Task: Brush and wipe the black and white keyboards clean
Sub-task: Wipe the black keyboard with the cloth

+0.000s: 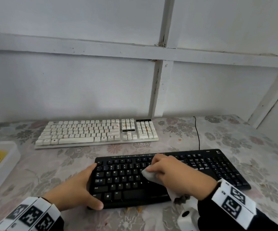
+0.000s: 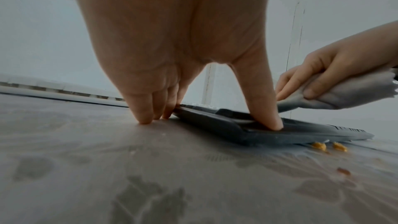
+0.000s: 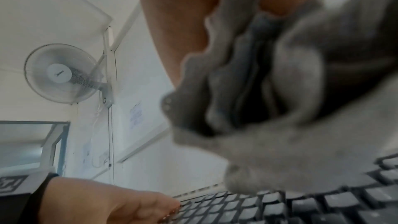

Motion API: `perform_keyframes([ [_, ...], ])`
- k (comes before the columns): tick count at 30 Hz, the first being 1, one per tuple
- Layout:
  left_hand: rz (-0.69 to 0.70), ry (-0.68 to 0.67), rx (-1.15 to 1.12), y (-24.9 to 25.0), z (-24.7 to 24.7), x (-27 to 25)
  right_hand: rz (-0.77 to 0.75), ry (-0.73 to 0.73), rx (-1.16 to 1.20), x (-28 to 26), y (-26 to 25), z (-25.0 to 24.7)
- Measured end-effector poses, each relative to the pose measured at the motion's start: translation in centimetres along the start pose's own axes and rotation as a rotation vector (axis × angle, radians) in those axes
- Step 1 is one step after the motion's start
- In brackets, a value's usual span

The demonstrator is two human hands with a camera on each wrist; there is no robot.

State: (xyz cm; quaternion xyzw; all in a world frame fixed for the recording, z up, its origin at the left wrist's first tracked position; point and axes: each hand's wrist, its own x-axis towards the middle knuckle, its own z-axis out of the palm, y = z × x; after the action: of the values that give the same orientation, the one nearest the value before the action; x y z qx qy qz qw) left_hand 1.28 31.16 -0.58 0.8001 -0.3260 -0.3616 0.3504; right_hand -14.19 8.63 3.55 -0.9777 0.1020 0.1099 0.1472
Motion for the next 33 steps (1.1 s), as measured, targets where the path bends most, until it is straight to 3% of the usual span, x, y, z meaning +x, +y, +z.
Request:
perform_keyframes([
  [6,-0.004,-0.009,-0.016,-0.3,-0.1,0.0,-0.072,0.025,-0.091,-0.8,0.8,2.2],
  [20,0.004,-0.007,-0.096,-0.5,0.1,0.2,0.288,0.127,-0.144,-5.0,8.2,0.3],
  [24,-0.013,-0.004,-0.104,-0.7,0.0,0.2,0.149,0.161,-0.008,-3.5,4.7,-0.4],
  [28,-0.014,-0.004,-0.109,-0.6,0.1,0.1,-0.023,0.074,-0.033,-1.0,1.0,1.5],
  [33,-0.047,-0.008,-0.076,-0.7,0.0,0.1,-0.028,0.071,-0.072,-1.0,2.7,2.5],
])
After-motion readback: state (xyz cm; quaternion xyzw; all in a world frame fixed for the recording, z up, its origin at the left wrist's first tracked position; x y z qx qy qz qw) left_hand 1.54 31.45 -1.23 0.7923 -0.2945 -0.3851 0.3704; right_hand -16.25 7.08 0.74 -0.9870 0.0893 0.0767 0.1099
